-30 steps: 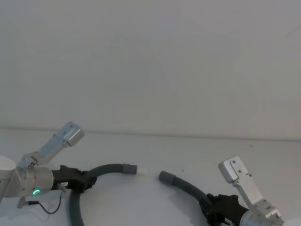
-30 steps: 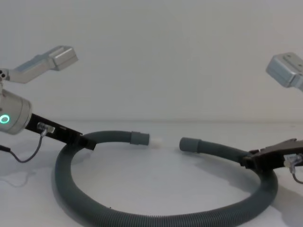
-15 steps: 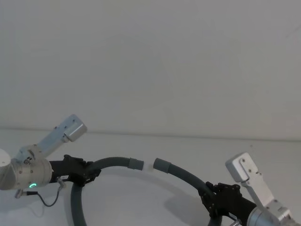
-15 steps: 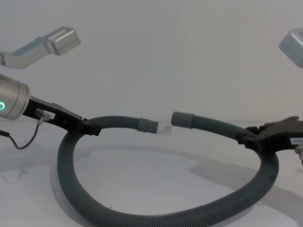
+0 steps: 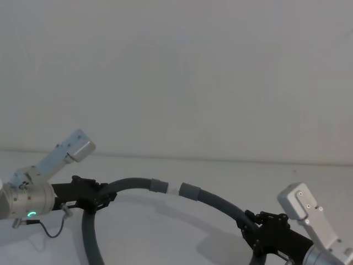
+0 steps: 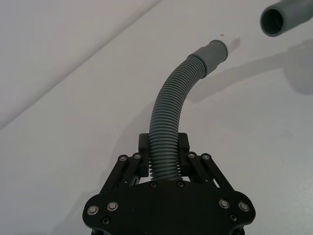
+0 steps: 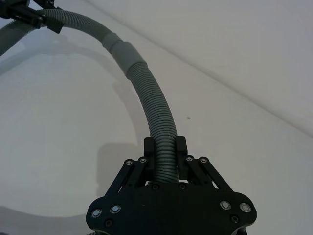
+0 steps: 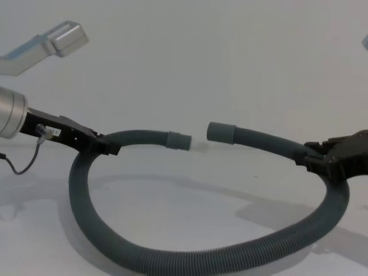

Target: Use both hands to pick up one end of the pipe from the table, align the ends, and insert them.

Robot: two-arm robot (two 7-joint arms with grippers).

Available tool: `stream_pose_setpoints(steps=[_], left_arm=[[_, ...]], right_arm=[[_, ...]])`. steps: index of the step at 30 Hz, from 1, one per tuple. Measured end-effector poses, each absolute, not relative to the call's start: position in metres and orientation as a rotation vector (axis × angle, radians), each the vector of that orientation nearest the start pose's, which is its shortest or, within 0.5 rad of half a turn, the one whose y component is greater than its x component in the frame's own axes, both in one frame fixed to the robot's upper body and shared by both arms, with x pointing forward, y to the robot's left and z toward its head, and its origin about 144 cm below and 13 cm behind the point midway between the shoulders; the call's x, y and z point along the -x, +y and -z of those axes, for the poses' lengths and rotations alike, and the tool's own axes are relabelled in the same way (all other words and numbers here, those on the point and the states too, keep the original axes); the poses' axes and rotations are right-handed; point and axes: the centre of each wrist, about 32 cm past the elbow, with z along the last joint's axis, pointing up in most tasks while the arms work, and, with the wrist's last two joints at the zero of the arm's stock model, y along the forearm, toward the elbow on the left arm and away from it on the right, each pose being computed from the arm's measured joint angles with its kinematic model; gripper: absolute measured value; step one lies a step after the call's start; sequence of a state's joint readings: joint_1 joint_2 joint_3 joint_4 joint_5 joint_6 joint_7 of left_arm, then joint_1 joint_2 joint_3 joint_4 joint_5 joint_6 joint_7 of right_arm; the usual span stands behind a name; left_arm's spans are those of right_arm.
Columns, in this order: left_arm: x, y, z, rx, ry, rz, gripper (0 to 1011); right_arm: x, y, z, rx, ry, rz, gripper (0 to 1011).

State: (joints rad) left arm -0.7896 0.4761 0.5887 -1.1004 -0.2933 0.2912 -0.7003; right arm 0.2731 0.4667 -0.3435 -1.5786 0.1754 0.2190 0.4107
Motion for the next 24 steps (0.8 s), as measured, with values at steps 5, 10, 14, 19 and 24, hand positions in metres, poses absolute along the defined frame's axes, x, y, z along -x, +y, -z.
stream_pose_setpoints(steps=[5, 10, 14, 19, 24], left_arm=[[-0.631, 0.295, -1.281, -0.455, -0.052, -0.713, 300], [-0.631, 0.302, -1.281, -0.428, -0.054, -0.721, 301], [-0.63, 0.306, -1.282, -0.404, -0.056, -0.72, 301], [-0.63, 0.311, -1.284, -0.364, -0.062, -0.701, 301], [-0.632, 0.313, -1.286, -0.324, -0.069, -0.662, 301]], right_arm=[[-0.513, -0.27, -1.219, 0.329, -0.182, 0.889, 229], [-0.511, -0.278, -1.218, 0.323, -0.194, 0.884, 229], [-0.509, -0.282, -1.218, 0.317, -0.199, 0.881, 229], [-0.507, -0.287, -1.219, 0.304, -0.205, 0.876, 229], [-0.503, -0.29, -1.223, 0.278, -0.21, 0.871, 229]])
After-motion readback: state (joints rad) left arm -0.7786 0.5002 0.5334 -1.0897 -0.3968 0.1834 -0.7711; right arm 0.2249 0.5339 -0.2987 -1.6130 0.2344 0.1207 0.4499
